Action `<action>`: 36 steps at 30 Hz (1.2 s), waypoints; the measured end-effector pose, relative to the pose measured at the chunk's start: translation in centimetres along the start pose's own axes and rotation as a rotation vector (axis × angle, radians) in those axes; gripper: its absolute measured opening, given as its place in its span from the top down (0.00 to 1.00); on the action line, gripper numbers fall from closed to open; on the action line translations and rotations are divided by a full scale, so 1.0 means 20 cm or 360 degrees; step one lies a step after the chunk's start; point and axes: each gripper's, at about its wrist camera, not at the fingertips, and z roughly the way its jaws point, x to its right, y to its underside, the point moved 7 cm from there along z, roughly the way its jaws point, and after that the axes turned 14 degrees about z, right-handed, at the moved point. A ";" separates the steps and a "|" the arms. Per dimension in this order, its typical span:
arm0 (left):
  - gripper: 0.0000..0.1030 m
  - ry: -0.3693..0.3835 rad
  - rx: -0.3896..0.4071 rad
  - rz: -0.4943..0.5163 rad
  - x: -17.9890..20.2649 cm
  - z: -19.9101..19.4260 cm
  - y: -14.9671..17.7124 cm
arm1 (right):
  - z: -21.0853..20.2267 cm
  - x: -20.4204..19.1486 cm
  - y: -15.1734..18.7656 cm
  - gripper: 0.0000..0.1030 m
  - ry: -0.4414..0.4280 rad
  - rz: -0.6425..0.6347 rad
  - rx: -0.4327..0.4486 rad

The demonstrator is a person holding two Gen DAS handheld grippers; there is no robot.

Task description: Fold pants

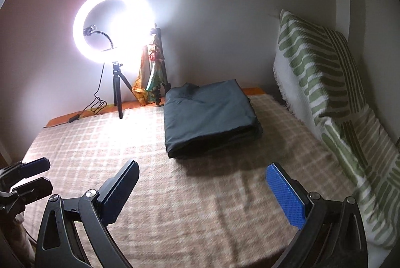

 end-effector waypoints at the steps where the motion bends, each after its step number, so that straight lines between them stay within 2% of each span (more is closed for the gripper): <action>1: 0.31 -0.0019 0.0000 -0.0002 0.00 -0.01 0.01 | -0.01 -0.01 0.01 0.00 0.0002 -0.0008 0.0002; 7: 0.29 -0.0100 -0.0033 -0.0035 -0.03 -0.04 0.03 | -0.08 -0.04 0.03 0.00 0.0005 -0.0030 0.0030; 9: 0.21 -0.0122 -0.0024 -0.0025 -0.03 -0.05 0.04 | -0.09 -0.04 0.03 0.00 -0.0002 -0.0023 0.0036; 17: 0.12 -0.0162 0.0029 -0.0031 -0.04 -0.11 0.04 | -0.11 -0.04 0.03 0.00 0.0006 -0.0028 0.0053; 19: 0.03 -0.0192 0.0047 -0.0025 -0.04 -0.12 0.03 | -0.12 -0.05 0.03 0.00 0.0008 -0.0033 0.0057; 36: 0.01 -0.0225 0.0098 0.0018 -0.05 -0.18 0.01 | -0.13 -0.08 0.04 0.00 0.0000 -0.0043 0.0063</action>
